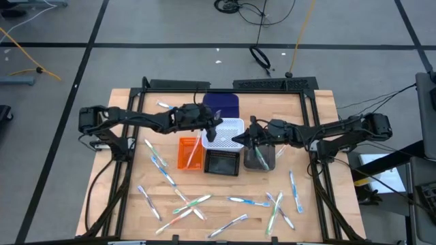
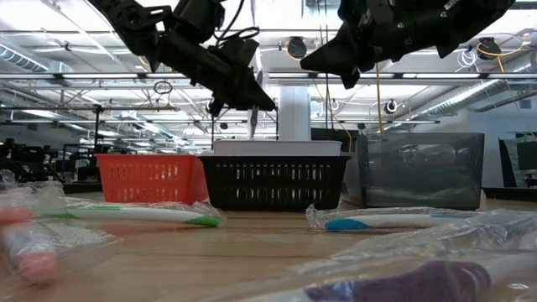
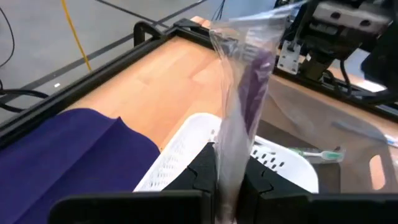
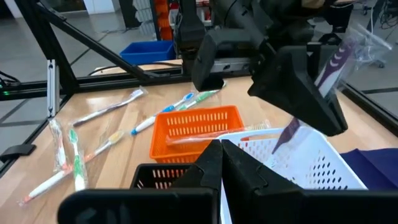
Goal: Pick & Place Toothbrushes
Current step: Put the purple toothbrush into the white basket
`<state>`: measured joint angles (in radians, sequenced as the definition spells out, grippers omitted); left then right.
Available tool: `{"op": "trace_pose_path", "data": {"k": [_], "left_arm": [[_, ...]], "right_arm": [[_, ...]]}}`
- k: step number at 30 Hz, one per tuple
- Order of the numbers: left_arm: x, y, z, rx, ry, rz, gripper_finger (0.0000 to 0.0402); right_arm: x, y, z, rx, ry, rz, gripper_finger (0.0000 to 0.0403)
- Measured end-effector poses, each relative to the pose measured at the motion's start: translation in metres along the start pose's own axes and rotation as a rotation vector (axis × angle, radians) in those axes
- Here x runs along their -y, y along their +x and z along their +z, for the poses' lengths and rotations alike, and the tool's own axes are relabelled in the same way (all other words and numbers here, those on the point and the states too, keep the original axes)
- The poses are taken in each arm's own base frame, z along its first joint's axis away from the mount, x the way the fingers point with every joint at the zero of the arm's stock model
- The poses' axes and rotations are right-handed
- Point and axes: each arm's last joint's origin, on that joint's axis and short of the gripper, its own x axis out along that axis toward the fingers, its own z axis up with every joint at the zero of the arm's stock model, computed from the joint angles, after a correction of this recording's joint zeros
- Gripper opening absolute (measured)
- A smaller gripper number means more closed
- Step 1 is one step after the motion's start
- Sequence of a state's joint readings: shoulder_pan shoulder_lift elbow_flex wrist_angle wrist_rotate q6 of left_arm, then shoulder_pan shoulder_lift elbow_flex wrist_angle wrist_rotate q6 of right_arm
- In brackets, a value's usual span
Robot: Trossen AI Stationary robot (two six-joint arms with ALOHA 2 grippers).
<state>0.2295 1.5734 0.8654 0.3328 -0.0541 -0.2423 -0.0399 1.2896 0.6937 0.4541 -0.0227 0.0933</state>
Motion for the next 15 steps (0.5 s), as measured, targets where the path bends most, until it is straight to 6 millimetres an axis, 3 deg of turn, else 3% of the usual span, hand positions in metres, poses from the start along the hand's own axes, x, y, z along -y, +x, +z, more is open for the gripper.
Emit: {"op": "trace_pose_path", "data": {"k": [7,15], "left_arm": [[0.0002,0.0023,-0.0035,-0.017,0.004,0.002,0.0018],[0.0006,0.0022,-0.0054,-0.035,0.001,0.004,0.0098]], "right_arm": [[0.0002,0.0,-0.0025,-0.025,0.011,-0.003,0.0],[0.0002,0.0,-0.0018,-0.019,0.011,-0.002,0.0]]}}
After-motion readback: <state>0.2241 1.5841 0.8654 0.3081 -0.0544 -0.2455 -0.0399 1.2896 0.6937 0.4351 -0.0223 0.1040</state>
